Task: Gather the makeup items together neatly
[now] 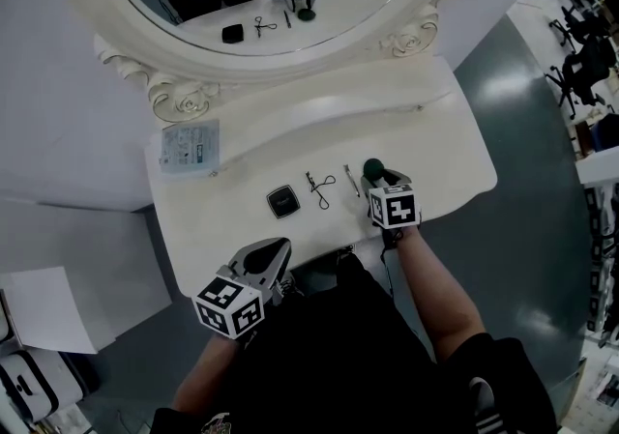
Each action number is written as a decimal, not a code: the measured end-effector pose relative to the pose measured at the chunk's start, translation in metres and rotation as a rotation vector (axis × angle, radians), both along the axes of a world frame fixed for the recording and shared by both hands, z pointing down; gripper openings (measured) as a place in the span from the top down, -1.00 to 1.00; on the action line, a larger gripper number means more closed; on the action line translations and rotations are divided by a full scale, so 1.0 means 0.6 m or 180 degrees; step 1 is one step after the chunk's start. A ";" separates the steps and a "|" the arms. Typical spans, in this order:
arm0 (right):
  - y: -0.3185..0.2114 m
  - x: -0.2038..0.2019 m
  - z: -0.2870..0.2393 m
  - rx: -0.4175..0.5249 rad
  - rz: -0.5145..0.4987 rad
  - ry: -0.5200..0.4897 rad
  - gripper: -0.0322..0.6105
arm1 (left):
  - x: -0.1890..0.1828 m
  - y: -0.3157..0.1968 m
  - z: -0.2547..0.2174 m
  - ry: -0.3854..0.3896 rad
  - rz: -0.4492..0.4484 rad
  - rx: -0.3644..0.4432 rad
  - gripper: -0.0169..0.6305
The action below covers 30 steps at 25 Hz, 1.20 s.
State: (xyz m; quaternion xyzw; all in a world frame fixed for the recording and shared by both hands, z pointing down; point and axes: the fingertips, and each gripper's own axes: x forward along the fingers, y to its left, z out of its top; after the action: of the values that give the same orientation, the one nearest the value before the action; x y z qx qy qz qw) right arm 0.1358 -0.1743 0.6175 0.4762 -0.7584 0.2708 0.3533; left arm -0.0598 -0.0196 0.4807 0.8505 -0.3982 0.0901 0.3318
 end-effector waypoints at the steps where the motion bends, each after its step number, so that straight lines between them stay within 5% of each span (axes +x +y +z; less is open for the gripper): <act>1: 0.000 0.000 -0.008 0.0053 0.0007 -0.0017 0.24 | -0.001 0.001 -0.001 0.0002 0.0005 0.0006 0.92; 5: 0.005 0.000 -0.055 0.0312 0.0098 -0.0124 0.26 | -0.010 0.007 -0.007 0.0010 0.0020 0.0050 0.92; 7: 0.014 -0.009 -0.091 0.0451 0.0157 -0.0378 0.75 | -0.016 0.011 -0.011 0.0014 0.0019 0.0087 0.92; 8: 0.021 -0.019 -0.110 0.0504 0.0165 -0.0545 0.79 | -0.021 0.012 -0.014 0.0016 0.0016 0.0104 0.92; 16: 0.108 -0.123 -0.254 0.0808 -0.0159 -0.1157 0.81 | -0.061 0.031 -0.037 0.0038 -0.0007 0.0214 0.92; 22: 0.182 -0.194 -0.316 0.0929 -0.0393 -0.1301 0.81 | -0.100 0.052 -0.069 0.0060 0.0031 0.0308 0.92; 30: 0.266 -0.248 -0.334 0.0965 -0.0325 -0.1384 0.81 | -0.132 0.086 -0.091 0.0083 0.0166 0.0410 0.92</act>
State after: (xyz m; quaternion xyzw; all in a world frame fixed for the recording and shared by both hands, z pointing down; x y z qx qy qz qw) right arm -0.0129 -0.0149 0.4169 0.4155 -0.8713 0.2319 0.1199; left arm -0.1389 0.0318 0.4261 0.8812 -0.3765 0.0618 0.2791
